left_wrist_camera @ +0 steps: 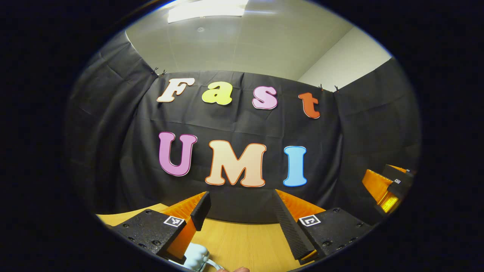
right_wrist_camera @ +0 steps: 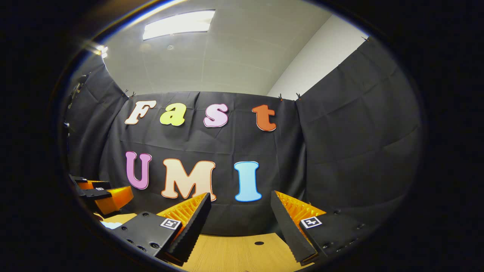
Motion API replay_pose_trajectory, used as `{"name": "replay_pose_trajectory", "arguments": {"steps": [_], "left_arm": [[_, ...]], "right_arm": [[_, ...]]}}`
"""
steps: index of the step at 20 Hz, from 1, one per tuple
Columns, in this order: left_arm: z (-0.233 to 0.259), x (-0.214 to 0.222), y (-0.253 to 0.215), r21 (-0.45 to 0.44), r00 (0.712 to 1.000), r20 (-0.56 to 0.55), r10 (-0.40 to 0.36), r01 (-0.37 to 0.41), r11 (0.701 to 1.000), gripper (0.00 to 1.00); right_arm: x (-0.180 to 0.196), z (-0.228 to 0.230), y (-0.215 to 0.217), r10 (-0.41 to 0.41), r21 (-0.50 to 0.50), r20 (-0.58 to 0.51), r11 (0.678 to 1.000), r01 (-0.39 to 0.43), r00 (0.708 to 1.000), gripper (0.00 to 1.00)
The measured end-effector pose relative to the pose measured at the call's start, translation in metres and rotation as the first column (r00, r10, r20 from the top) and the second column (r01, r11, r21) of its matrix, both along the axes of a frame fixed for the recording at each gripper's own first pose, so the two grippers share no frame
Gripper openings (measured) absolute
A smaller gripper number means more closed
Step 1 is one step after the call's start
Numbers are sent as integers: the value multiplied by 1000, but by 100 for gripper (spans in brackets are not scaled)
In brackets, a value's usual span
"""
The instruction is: First open the suitcase, pack the skin care products into it, and then close the suitcase.
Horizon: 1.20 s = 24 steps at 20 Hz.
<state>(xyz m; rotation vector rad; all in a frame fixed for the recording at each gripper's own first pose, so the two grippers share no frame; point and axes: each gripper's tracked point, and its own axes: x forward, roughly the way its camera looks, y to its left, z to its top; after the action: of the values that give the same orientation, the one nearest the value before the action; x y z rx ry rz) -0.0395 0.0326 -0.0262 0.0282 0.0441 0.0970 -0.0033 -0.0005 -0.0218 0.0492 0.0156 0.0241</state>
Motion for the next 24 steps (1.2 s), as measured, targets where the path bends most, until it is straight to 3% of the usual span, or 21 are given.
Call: {"name": "replay_pose_trajectory", "arguments": {"steps": [6,11,15,19,21,24], "left_arm": [[-20,-23,54,58,992,-40,116,-114,992,94],[-94,-40,75,135,966,-225,127,-98,986,94],[-168,-60,68,113,905,-417,85,-41,993,95],[-235,-82,62,68,804,-593,44,-4,998,95],[-256,-93,56,35,759,-651,25,-3,999,95],[-279,-92,47,26,719,-695,2,22,999,92]], "right_arm": [[-6,-21,9,57,12,-25,998,-57,998,100],[-5,-51,14,92,24,-100,996,-90,991,98],[-5,-65,5,78,-7,-142,997,-80,987,99],[-7,-74,-12,46,-49,-168,997,-54,985,99],[-10,-77,-22,22,-66,-180,997,-34,983,99],[-14,-86,-31,-2,-86,-204,996,-16,979,99]]}}
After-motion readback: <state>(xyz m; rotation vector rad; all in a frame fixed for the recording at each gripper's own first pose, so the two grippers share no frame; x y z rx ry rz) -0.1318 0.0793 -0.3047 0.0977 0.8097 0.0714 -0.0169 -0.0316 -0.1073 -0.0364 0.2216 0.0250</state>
